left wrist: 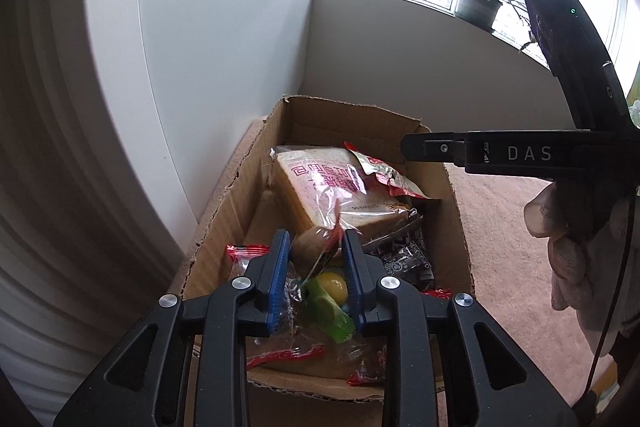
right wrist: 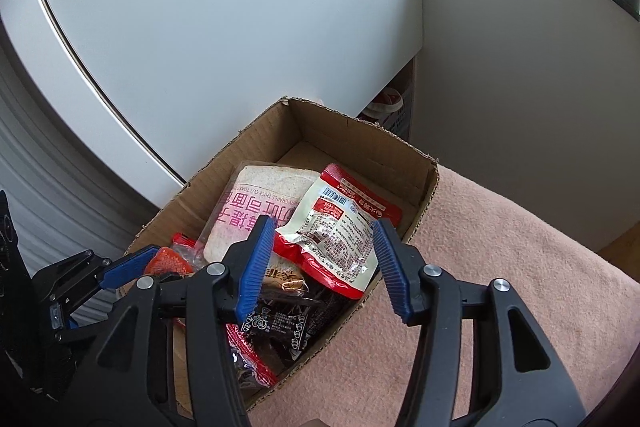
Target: Organize snacks
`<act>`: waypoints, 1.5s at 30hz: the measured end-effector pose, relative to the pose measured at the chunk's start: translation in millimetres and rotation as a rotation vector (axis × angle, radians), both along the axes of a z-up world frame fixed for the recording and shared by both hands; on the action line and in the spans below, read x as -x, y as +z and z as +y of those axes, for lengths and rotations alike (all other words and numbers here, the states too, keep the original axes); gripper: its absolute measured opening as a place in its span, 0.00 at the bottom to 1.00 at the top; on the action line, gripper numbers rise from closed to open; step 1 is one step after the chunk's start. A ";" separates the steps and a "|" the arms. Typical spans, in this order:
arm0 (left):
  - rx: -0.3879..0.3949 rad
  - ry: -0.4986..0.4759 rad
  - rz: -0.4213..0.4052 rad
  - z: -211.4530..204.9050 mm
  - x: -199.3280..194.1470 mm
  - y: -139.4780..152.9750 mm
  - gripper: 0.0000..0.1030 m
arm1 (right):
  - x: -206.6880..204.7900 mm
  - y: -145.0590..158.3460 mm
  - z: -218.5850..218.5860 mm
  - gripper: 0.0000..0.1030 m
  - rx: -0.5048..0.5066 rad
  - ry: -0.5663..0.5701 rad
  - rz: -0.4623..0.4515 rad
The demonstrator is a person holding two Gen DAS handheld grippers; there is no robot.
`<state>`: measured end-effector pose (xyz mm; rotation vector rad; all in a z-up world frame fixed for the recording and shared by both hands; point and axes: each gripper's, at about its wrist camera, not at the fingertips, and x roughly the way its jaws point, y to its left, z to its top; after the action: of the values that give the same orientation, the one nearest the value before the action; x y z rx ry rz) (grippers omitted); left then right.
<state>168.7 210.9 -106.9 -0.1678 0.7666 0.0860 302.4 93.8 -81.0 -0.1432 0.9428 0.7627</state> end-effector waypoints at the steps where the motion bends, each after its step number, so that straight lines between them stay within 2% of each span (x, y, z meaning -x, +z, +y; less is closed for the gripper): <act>1: 0.001 0.003 -0.001 -0.3 0.4 0.3 0.44 | 1.4 1.7 -1.8 0.66 -0.001 -0.004 -0.008; 3: 0.000 0.012 -0.013 -0.4 1.7 2.1 0.52 | 2.6 3.6 -3.7 0.72 -0.003 -0.008 -0.015; 6: -0.002 0.016 -0.008 -0.5 2.4 3.4 0.57 | 7.0 7.6 -11.7 0.75 -0.011 -0.016 -0.022; 9: -0.007 0.031 -0.011 -0.1 4.5 4.8 0.61 | 13.9 13.2 -20.7 0.85 -0.015 -0.013 -0.040; 19: -0.030 0.047 -0.035 -10.6 23.8 16.7 0.65 | 47.9 19.6 -38.3 0.85 0.002 -0.016 -0.086; 25: -0.033 0.061 -0.065 -19.8 42.5 27.6 0.66 | 75.3 30.6 -56.1 0.86 -0.022 -0.035 -0.116; 30: -0.037 0.069 -0.098 -28.9 64.4 37.1 0.66 | 114.2 38.6 -72.8 0.87 -0.040 -0.056 -0.172; 32: -0.046 0.075 -0.112 -32.7 73.7 40.6 0.66 | 121.3 39.8 -75.9 0.95 -0.044 -0.061 -0.186; 36: -0.064 0.087 -0.129 -39.7 89.8 45.2 0.66 | 145.7 40.5 -85.2 0.95 -0.052 -0.078 -0.229; 40: -0.067 0.106 -0.145 -46.2 106.1 48.9 0.73 | 167.6 40.1 -94.0 0.96 -0.038 -0.098 -0.264; 45: -0.081 0.139 -0.161 -52.6 124.9 54.1 0.74 | 201.6 38.7 -104.6 0.96 -0.018 -0.127 -0.321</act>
<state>43.8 158.3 -52.9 -0.1486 0.5891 0.2322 100.8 -10.8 -42.3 -0.1820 0.6335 0.6085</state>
